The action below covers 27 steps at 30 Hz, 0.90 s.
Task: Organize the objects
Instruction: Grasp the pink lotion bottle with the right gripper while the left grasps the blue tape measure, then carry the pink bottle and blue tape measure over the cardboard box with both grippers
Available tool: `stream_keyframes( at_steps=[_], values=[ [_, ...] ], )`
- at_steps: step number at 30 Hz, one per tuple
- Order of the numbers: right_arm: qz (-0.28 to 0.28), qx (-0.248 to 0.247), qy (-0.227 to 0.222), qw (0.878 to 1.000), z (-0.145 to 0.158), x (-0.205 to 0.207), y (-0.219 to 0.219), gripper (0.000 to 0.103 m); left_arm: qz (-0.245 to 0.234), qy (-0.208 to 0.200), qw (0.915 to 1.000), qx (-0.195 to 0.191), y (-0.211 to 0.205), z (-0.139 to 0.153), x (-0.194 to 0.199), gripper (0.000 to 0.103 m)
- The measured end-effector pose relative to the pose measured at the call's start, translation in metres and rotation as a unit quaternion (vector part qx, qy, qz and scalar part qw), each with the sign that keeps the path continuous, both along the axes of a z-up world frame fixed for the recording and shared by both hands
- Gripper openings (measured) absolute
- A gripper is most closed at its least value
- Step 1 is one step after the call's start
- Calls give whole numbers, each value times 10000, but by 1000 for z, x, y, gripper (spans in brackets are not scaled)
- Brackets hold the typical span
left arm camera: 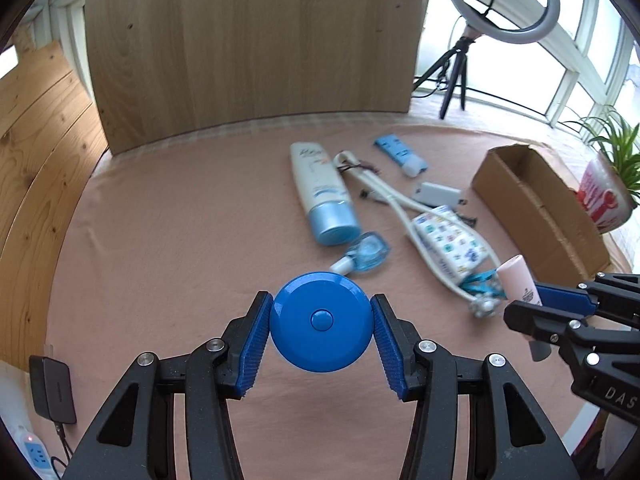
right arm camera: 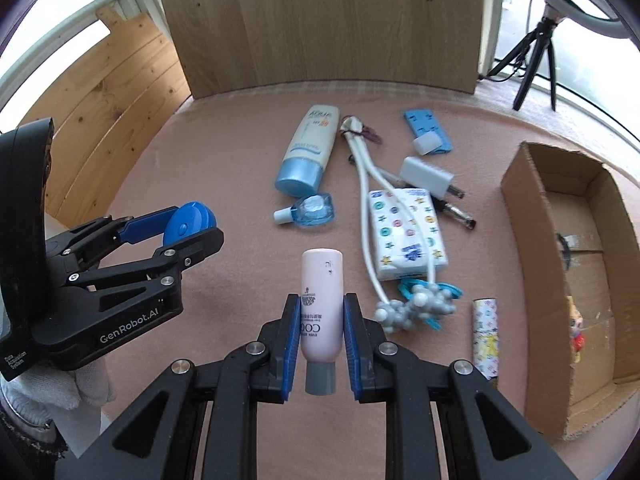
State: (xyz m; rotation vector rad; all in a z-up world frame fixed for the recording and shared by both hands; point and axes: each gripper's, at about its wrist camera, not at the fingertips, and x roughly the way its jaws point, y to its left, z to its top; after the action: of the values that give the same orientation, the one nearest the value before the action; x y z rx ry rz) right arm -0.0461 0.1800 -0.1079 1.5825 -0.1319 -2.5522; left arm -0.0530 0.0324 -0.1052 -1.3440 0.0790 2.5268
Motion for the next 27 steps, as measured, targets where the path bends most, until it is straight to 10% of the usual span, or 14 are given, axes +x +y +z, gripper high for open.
stream_keyframes(
  at_steps=[27],
  values=[
    [-1837, 161, 383, 9821, 40, 67, 174, 19, -1565, 404, 9867, 198, 214, 46, -39, 54]
  ],
)
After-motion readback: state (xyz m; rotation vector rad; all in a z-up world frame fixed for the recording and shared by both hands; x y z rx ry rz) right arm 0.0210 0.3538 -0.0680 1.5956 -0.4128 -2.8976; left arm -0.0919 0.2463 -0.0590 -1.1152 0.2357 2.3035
